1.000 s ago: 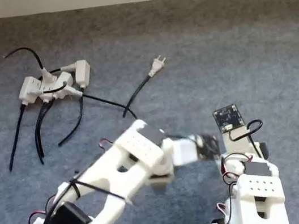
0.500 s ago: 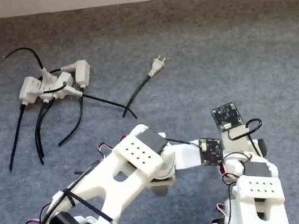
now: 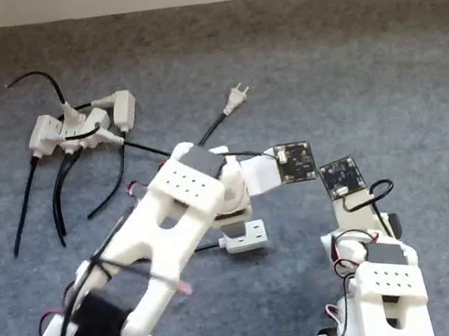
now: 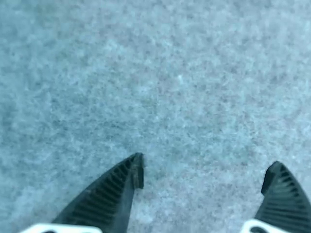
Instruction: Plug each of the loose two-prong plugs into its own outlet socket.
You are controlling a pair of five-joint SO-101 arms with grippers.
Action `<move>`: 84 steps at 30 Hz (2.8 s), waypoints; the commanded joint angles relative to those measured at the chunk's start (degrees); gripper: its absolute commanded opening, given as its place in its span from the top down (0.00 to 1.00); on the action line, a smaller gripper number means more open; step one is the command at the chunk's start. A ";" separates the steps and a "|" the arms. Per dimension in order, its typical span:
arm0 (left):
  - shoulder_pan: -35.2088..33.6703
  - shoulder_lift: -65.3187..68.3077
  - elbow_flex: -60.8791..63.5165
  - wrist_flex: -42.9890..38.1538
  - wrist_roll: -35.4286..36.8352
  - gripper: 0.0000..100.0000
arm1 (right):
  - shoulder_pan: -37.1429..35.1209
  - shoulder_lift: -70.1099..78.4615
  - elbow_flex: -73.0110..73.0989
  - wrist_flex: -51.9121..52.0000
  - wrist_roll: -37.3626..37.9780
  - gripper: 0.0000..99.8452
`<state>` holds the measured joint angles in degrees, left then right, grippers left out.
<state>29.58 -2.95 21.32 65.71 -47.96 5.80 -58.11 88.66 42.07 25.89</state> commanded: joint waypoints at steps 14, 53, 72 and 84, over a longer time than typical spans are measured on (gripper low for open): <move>0.40 4.35 -2.24 -0.79 -0.35 0.71 | 14.11 -0.31 -19.47 11.03 -7.91 0.63; 0.66 3.74 -1.80 -1.05 4.04 0.64 | 9.89 -0.31 -23.16 13.32 -8.62 0.63; 0.84 4.35 2.33 -4.57 4.04 0.67 | 9.63 -0.31 -23.16 13.49 -8.44 0.63; 1.01 4.44 10.51 -13.80 3.78 0.68 | 9.54 -0.31 -23.25 13.41 -8.44 0.63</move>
<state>30.20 1.71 30.81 54.64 -44.09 15.65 -57.85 65.71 56.22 16.75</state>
